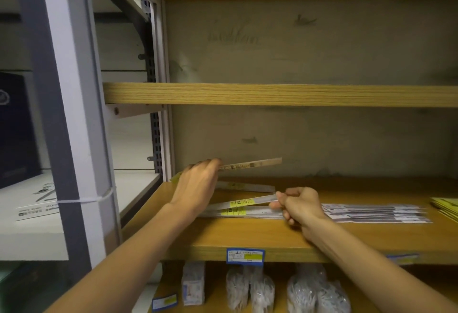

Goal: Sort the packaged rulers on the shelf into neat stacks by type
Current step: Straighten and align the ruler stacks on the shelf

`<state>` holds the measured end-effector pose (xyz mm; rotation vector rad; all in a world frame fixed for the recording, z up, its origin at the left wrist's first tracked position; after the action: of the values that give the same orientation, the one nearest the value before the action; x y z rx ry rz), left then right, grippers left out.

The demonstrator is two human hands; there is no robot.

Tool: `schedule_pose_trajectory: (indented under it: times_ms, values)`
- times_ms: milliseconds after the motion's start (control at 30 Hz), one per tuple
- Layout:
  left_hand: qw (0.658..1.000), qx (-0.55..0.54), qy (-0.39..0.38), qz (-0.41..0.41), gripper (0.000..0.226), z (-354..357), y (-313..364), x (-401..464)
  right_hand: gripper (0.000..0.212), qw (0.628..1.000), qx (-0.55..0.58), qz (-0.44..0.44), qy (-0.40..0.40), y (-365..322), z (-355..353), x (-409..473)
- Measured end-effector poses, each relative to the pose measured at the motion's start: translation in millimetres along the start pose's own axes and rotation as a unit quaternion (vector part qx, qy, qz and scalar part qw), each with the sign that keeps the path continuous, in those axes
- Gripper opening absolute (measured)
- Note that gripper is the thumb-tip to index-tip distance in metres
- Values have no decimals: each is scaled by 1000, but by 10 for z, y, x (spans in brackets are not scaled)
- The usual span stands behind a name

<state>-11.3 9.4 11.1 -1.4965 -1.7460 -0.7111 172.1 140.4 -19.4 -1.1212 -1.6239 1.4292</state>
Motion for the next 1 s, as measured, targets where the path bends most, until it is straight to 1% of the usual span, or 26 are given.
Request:
schedule_pose_trajectory:
  times_ms: [133, 200, 267, 333, 400, 533, 600, 767, 900, 1000]
  values:
    - [1000, -4, -13, -12, 18, 1, -51, -44, 50, 995, -92, -48, -1, -2, -37, -74]
    - [1000, -10, -22, -17, 19, -13, -60, -72, 50, 993, -101, -56, -15, 19, -52, -104]
    - [999, -13, -26, -22, 18, -42, -58, -98, 41, 993, -94, -70, -19, 20, -81, -120]
    - [999, -13, -26, -22, 17, -73, -47, -120, 29, 992, -75, -102, 2, -24, -117, -128]
    - [999, -15, -32, -24, 15, -100, -30, -131, 25, 992, -38, -119, 20, -100, -133, -121]
    - [999, -14, -46, -19, 13, -139, -5, -137, 33, 996, 45, -75, 27, -249, -97, -107]
    - [998, -28, -48, -13, 12, -144, -6, -133, 33, 995, 68, -56, 34, -299, -76, -102]
    - [998, -49, -43, 7, 11, -129, 19, -154, 24, 994, 93, -37, 49, -330, -30, -110]
    - [997, -57, -47, 16, 19, -111, -7, -189, 14, 993, 112, -19, 44, -347, 3, -106]
    - [996, -67, -55, 18, 24, -108, -33, -204, 11, 994, 97, -13, 55, -341, 15, -90]
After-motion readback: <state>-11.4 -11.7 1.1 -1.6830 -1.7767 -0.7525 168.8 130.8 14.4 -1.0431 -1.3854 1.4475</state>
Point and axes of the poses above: each hand's wrist, its own x-axis towards the middle knuckle, its own z-axis out of the palm, y = z × x, the point moved 2 cm from there along x, towards the middle knuckle, and after that the axes turned 3 degrees about z, right-handed, at the moved point
